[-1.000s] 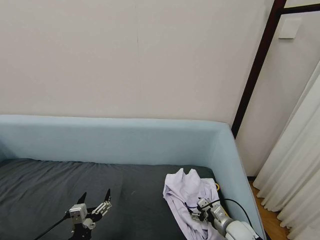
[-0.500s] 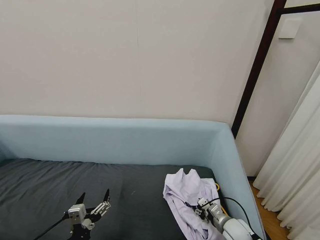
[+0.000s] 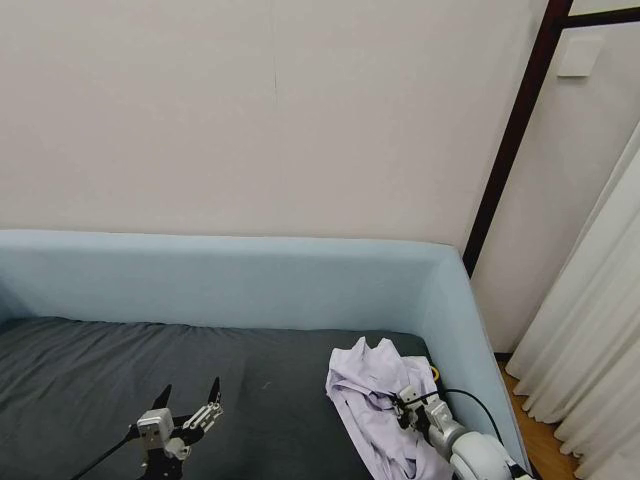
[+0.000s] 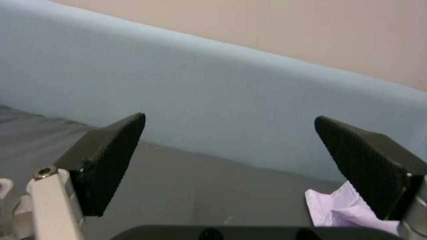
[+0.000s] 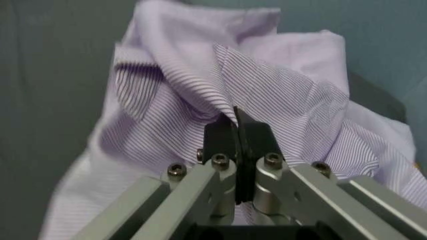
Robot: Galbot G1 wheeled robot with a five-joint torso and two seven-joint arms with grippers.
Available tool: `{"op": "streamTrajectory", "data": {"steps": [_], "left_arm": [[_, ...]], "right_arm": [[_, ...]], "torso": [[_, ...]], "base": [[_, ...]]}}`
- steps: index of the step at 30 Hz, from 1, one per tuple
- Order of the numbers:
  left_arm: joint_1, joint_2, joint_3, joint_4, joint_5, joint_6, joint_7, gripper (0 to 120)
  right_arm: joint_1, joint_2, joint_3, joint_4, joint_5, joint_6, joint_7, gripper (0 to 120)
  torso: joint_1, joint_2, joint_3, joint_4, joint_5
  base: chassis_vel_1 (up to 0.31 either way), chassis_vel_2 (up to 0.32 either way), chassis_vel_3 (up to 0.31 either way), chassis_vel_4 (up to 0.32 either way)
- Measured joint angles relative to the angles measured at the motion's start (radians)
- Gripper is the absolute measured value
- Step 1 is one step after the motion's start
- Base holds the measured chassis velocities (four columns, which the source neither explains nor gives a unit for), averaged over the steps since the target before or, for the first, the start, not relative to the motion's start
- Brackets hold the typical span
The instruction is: Pick up the clothes from the sofa and hang them on the clothes hanger.
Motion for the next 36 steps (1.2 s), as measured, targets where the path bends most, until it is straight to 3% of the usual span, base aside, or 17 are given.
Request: {"op": "streamTrajectory", "data": {"steps": [1, 4, 5, 8, 10, 16, 24, 28, 34, 36], "left_arm": [[0.000, -0.001, 0.001, 0.000, 0.001, -0.002, -0.001, 100], [0.002, -0.001, 0.001, -0.002, 0.003, -0.006, -0.002, 100], [0.002, -0.001, 0.001, -0.002, 0.003, -0.006, -0.002, 100], [0.003, -0.001, 0.001, -0.005, 0.003, -0.010, -0.003, 100], [0.004, -0.002, 0.001, -0.007, 0.003, -0.012, -0.003, 100], [0.010, -0.004, -0.002, -0.014, 0.004, -0.023, -0.005, 100], [0.011, -0.002, -0.010, -0.017, 0.002, -0.027, -0.009, 100], [0.004, -0.003, -0.010, -0.005, 0.001, -0.027, -0.010, 100], [-0.004, -0.008, -0.004, 0.004, 0.007, -0.027, -0.010, 100], [-0.005, -0.009, -0.001, 0.006, 0.009, -0.027, -0.010, 100]], "right_arm": [[0.000, -0.004, 0.007, 0.012, 0.044, -0.007, 0.004, 0], [0.006, -0.025, 0.042, 0.126, 0.365, -0.051, 0.019, 0], [0.006, -0.025, 0.042, 0.126, 0.365, -0.051, 0.019, 0], [0.036, -0.062, 0.066, 0.291, 0.703, -0.073, 0.062, 0], [0.082, -0.075, 0.072, 0.383, 0.845, -0.075, 0.112, 0], [0.245, -0.081, 0.078, 0.507, 1.020, -0.074, 0.251, 0], [0.427, -0.108, 0.078, 0.541, 1.131, -0.025, 0.374, 0], [0.510, -0.141, 0.106, 0.638, 1.193, -0.077, 0.613, 0], [0.456, -0.154, 0.088, 0.826, 1.244, -0.216, 0.908, 0], [0.407, -0.149, 0.076, 0.845, 1.240, -0.235, 0.937, 0]], "torso": [[0.000, 0.000, 0.000, 0.0000, 0.0000], [0.000, 0.000, 0.000, 0.0000, 0.0001], [0.000, 0.000, 0.000, 0.0000, 0.0001], [0.000, 0.000, 0.000, 0.0000, -0.0001], [0.000, 0.000, 0.000, 0.0000, 0.0000], [0.000, 0.000, 0.000, 0.0002, -0.0001], [0.000, 0.000, 0.000, 0.0002, 0.0000], [0.000, 0.000, 0.000, -0.0001, 0.0000], [0.000, 0.000, 0.000, 0.0000, -0.0003], [0.000, 0.000, 0.000, 0.0000, -0.0002]], "base": [[0.000, 0.000, 0.000, 0.000], [0.000, 0.000, 0.000, 0.000], [0.000, 0.000, 0.000, 0.000], [0.000, 0.000, 0.000, 0.000], [0.000, 0.000, 0.000, 0.000], [0.000, 0.000, 0.000, 0.000], [0.000, 0.000, 0.000, 0.000], [0.000, 0.000, 0.000, 0.000], [0.000, 0.000, 0.000, 0.000], [0.000, 0.000, 0.000, 0.000]]}}
